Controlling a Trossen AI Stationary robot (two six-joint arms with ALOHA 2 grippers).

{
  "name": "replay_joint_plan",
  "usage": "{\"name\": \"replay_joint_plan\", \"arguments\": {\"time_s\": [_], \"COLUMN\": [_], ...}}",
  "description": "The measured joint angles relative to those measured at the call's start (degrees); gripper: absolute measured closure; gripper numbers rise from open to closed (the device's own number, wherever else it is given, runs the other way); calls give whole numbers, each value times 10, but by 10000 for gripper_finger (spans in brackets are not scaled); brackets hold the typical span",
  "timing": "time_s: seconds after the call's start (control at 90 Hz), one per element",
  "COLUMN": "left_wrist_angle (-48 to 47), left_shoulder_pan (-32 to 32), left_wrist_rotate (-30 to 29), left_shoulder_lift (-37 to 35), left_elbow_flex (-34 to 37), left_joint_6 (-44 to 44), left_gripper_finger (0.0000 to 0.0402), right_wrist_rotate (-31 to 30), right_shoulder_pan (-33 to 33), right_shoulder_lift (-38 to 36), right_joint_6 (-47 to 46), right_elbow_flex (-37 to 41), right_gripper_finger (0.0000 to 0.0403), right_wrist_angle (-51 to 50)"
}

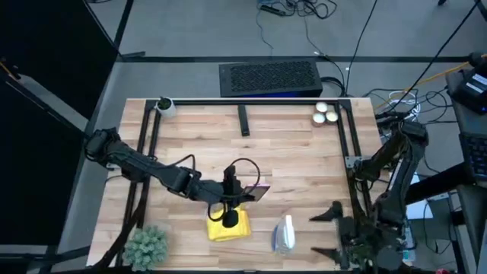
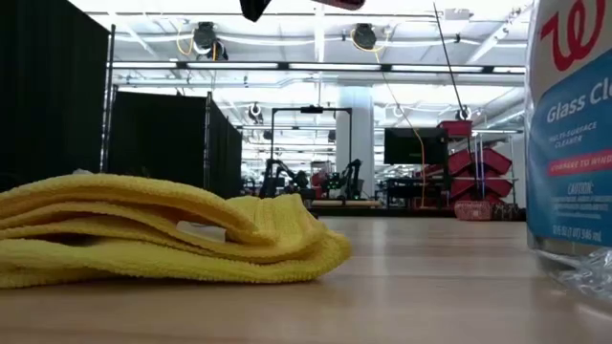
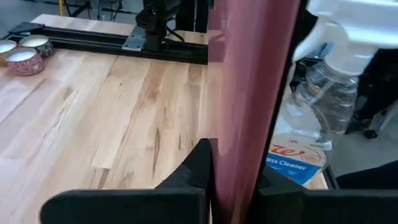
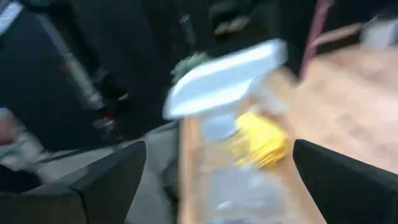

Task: Apply microfiber cloth
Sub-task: Spray the front of the pink cellphone using the white spray bottle

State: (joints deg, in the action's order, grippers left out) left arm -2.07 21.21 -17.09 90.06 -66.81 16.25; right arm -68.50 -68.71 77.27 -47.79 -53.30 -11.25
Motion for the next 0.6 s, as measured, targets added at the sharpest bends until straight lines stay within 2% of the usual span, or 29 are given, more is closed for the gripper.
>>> {"name": "replay_joint_plan", "arguments": {"time_s": [0.156,0.344,0.433,0.6], "left_wrist_angle": [1,1,1,6], "left_shoulder_pan": [-21,-33,-35,-35], "left_wrist_rotate": [17,33,36,36], "left_shoulder_lift": [0,0,0,0], "left_elbow_flex": [0,0,0,0], "left_joint_6": [0,0,0,0], "left_gripper_finger": [393,393,393,393], "right_wrist_rotate": [-2,0,19,57], "right_shoulder_pan": [15,39,46,50], "right_shoulder_lift": [17,50,58,59], "right_joint_6": [-21,13,40,146], "right_elbow_flex": [0,0,1,1], "right_gripper_finger": [12,12,12,12], "right_wrist_angle": [-43,-26,5,98]}}
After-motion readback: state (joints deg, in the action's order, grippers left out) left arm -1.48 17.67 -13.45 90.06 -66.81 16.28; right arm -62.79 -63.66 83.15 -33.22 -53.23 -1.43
